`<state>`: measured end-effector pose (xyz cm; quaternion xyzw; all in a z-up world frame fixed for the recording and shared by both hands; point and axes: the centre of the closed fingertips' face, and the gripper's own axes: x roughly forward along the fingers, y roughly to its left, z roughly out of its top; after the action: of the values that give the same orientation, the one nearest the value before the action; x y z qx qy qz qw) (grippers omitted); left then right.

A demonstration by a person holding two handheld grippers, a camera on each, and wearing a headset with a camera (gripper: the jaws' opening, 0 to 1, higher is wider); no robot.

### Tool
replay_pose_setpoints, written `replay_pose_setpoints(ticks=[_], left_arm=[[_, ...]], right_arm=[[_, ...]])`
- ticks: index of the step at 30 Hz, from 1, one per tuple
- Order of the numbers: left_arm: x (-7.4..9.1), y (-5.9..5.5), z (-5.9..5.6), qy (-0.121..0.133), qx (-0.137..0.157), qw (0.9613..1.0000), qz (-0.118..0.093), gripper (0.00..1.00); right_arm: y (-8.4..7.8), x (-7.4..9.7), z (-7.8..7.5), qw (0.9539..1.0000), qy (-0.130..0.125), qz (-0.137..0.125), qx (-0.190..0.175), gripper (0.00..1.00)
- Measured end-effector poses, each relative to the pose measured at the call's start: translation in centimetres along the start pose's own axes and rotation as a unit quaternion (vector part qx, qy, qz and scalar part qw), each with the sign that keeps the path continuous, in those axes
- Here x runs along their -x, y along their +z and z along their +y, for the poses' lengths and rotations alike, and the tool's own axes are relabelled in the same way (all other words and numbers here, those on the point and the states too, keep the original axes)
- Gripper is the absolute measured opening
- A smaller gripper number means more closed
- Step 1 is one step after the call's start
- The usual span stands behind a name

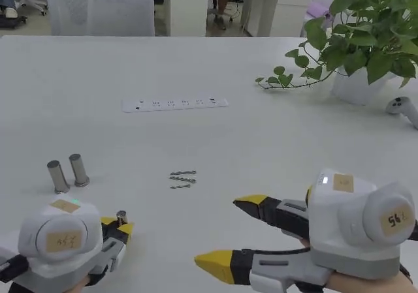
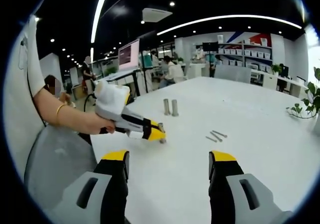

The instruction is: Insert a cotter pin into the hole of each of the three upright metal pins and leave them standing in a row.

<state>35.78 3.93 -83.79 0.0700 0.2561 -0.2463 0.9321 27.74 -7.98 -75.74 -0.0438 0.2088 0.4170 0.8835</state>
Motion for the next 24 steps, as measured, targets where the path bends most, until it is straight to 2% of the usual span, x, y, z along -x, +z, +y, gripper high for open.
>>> replay_pose_setpoints(ticks=[10,16,24], left_arm=[[-0.14,-0.02,0.05,0.006,-0.008,0.9999,-0.001,0.08],[-0.27,-0.44,0.05,0.008,-0.005,0.9999,0.009,0.08],[-0.44,-0.42,0.04,0.005,-0.005,0.9999,0.011,0.08]], right_arm=[[-0.38,0.07,-0.02,1.0000,0.004,0.007,-0.004,0.65],[-0.54,-0.01,0.02,0.9999,0.005,0.010,-0.008,0.65],[-0.81,0.08,-0.14,0.9998,0.001,0.013,-0.011,0.65]])
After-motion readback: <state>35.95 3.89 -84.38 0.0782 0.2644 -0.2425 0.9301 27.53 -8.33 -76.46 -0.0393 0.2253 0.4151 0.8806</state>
